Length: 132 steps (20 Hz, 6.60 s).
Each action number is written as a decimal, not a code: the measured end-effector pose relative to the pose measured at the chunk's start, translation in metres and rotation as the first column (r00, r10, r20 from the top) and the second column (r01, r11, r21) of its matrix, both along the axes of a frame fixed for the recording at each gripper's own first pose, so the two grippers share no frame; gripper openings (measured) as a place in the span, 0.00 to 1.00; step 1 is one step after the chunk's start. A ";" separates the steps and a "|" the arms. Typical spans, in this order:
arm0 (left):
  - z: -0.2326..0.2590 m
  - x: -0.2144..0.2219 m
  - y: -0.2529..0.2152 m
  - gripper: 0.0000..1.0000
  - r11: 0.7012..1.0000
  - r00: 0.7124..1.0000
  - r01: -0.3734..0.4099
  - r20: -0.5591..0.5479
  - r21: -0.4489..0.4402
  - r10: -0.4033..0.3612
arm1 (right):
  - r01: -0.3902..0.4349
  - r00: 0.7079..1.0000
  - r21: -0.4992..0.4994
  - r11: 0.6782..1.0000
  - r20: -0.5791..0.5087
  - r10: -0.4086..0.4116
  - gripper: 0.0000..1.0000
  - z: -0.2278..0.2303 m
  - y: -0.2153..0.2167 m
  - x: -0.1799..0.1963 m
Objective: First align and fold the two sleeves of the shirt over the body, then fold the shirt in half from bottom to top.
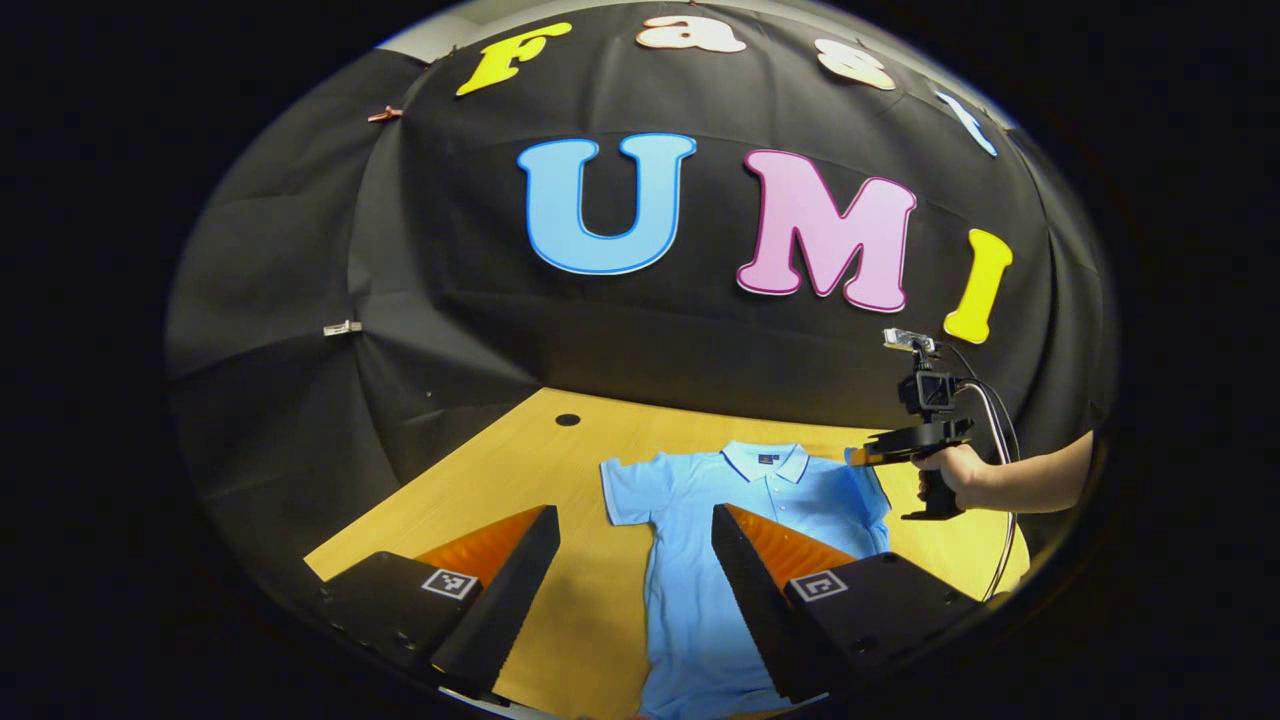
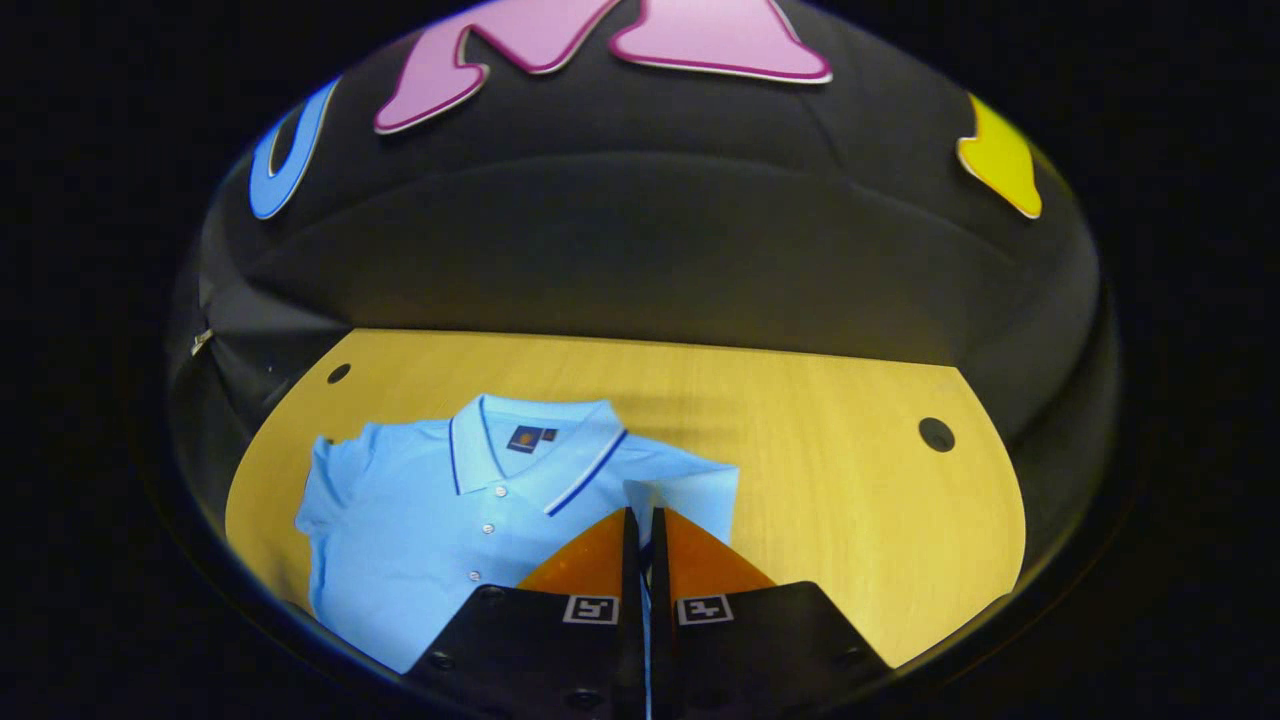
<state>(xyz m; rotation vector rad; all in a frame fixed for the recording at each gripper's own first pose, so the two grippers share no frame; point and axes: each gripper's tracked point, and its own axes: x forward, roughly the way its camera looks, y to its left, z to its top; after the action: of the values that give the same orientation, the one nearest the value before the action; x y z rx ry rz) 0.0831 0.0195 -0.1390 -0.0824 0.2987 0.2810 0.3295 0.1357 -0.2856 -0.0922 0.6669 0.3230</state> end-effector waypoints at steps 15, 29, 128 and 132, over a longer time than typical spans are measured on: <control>-0.015 0.104 0.032 0.97 0.998 0.998 0.066 -0.017 -0.006 -0.066 | -0.092 0.995 0.010 0.996 -0.033 0.093 0.98 -0.002 0.019 -0.056; -0.163 0.294 0.106 0.98 0.997 0.976 0.065 -0.206 -0.049 -0.074 | 0.011 0.999 -0.047 0.999 -0.034 -0.012 0.98 0.031 -0.128 -0.124; -0.192 -0.080 -0.087 0.06 0.937 0.810 0.298 -0.472 -0.182 -0.349 | 0.011 0.962 0.069 0.998 -0.274 0.009 0.05 -0.017 -0.057 -0.405; -0.156 -0.056 -0.088 0.06 0.936 0.821 0.315 -0.450 -0.156 -0.351 | -0.016 0.973 0.104 0.994 -0.228 0.040 0.05 0.018 -0.050 -0.364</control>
<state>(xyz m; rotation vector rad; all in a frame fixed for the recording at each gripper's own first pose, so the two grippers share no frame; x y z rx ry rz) 0.0275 -0.0686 -0.2954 -0.0319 0.8038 -0.0690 -0.0341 0.0859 -0.2681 0.0342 0.8775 0.3982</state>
